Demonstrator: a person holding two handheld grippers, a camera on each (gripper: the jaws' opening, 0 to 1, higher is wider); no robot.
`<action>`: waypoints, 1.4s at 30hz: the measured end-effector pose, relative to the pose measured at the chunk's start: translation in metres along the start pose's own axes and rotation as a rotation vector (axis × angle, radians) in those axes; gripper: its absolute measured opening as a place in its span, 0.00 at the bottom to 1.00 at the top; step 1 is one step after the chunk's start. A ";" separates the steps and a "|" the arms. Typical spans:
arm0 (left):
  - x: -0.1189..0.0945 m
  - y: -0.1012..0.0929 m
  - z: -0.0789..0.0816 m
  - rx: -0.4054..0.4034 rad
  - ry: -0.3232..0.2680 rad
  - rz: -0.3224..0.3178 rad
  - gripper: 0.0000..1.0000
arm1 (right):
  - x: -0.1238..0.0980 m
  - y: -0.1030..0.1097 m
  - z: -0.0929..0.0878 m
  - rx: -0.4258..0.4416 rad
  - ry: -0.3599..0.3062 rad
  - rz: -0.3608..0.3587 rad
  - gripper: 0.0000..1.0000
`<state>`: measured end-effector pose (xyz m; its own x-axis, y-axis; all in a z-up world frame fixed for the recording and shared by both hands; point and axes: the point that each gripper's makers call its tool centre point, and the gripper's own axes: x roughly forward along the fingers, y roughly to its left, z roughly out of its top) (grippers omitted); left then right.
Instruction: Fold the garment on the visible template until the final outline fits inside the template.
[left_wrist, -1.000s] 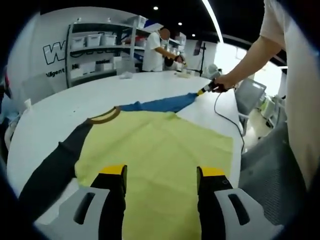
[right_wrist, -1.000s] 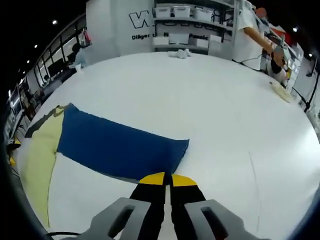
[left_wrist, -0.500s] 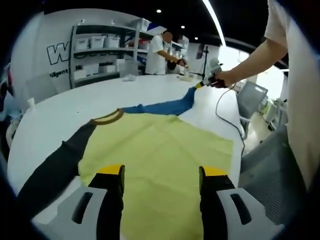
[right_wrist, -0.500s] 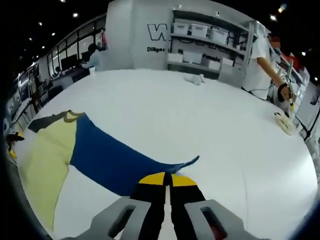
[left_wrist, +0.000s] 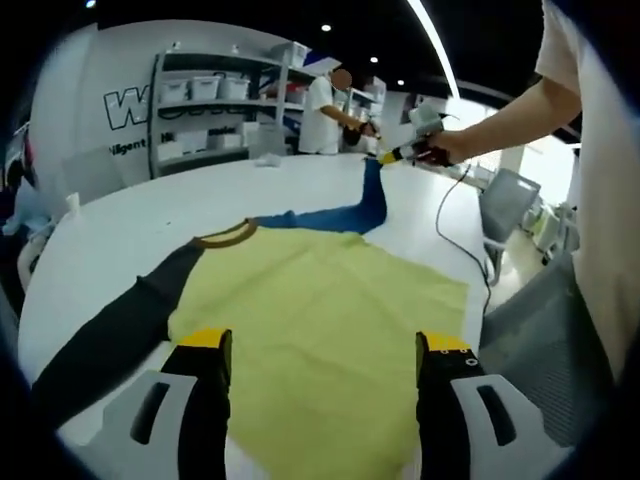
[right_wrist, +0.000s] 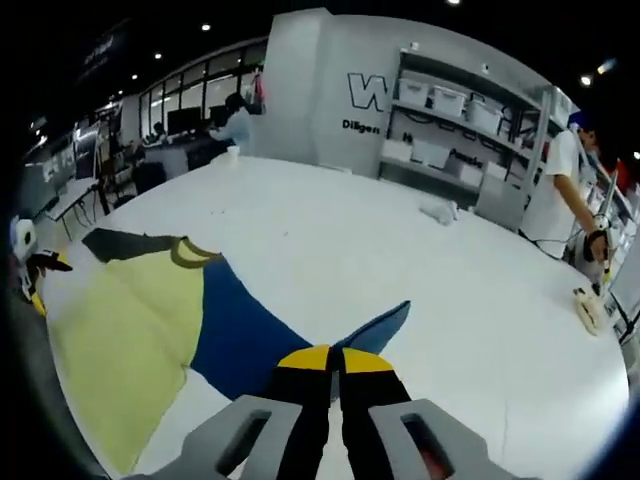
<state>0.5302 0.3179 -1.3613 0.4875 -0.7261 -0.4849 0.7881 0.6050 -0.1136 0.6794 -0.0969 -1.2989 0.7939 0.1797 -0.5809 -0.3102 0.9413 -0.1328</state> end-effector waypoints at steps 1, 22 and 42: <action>-0.002 0.000 -0.001 -0.002 -0.001 0.003 0.79 | 0.002 0.006 0.004 -0.008 -0.004 0.012 0.00; -0.023 0.011 -0.011 -0.008 -0.010 0.070 0.84 | 0.042 0.130 0.073 -0.145 -0.066 0.206 0.00; -0.033 0.015 -0.014 -0.022 -0.023 0.083 0.84 | 0.074 0.220 0.096 -0.203 -0.063 0.357 0.00</action>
<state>0.5207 0.3559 -1.3589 0.5597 -0.6803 -0.4732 0.7364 0.6702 -0.0925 0.7202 0.1512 -1.2941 0.6463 0.5073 -0.5700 -0.6633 0.7428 -0.0910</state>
